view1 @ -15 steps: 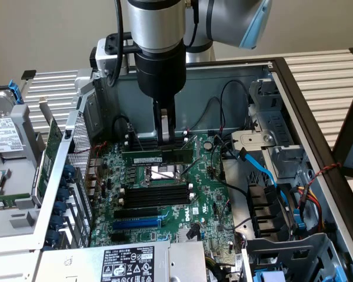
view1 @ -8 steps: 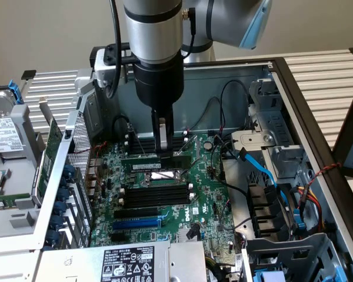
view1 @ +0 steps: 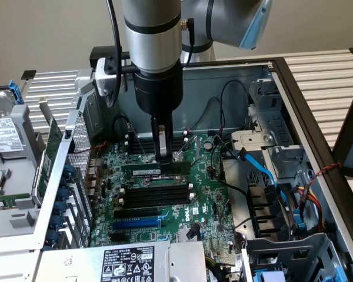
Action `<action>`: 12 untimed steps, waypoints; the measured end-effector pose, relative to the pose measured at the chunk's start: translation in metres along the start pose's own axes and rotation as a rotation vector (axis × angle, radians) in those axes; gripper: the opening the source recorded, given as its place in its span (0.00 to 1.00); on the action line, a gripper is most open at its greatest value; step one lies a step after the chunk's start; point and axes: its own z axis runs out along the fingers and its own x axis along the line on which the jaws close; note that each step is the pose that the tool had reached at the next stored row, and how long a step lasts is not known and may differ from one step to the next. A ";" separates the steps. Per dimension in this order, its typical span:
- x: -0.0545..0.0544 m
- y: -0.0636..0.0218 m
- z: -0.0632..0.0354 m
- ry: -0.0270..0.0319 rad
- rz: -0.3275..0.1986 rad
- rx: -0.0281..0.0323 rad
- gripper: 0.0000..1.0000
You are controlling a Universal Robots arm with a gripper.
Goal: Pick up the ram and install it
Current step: 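Insert the ram into the slot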
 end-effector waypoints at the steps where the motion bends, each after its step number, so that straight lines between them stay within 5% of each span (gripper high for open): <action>1: 0.000 0.0001 0.0013 0.0017 0.000 0.0001 0.14; 12: 0.000 0.0004 0.0065 0.0059 -0.001 0.0001 0.14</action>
